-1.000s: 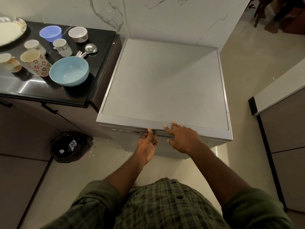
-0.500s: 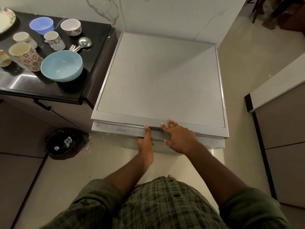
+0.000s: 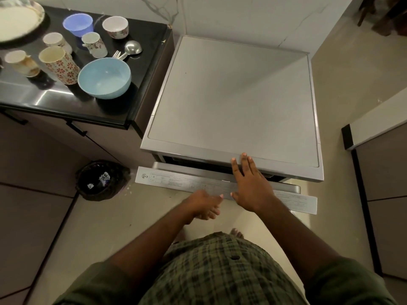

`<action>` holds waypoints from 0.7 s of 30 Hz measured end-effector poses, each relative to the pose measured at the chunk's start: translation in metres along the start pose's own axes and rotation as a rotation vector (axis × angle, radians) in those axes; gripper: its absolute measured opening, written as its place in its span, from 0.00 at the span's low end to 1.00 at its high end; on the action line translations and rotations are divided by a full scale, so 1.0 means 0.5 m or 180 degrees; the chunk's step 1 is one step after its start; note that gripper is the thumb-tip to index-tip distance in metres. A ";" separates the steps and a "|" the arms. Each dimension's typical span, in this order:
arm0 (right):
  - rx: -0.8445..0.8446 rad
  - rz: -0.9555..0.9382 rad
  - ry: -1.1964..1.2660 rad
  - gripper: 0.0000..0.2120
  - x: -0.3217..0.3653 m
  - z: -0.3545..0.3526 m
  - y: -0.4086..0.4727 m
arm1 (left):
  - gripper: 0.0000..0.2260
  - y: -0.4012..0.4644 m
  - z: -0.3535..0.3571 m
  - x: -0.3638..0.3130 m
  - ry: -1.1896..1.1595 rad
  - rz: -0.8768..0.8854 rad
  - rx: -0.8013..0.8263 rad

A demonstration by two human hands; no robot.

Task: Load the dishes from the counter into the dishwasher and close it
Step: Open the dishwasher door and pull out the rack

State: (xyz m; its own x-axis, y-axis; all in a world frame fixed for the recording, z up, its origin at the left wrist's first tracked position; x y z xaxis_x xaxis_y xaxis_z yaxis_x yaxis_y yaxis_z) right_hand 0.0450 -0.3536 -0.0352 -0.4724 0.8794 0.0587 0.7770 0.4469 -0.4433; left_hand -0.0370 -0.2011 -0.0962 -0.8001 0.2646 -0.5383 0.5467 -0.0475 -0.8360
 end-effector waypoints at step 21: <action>0.0096 0.0287 0.0411 0.51 0.163 0.230 -0.125 | 0.51 -0.019 -0.076 0.161 0.4070 0.1686 -0.0824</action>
State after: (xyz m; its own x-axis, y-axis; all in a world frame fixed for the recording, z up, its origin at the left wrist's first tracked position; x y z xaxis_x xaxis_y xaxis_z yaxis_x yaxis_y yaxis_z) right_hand -0.0899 -0.3288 -0.1056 -0.3424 0.9304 0.1311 0.8001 0.3619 -0.4784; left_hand -0.0970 -0.1428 -0.1276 0.2097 0.9583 -0.1942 0.8494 -0.2769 -0.4492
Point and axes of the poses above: each hand's wrist, its own y-axis towards the middle knuckle, its own z-axis out of the palm, x = y × z, the point moved 5 cm from there along y, towards the middle knuckle, and after that the axes turned 2 degrees about -z, right-handed, at the moved point
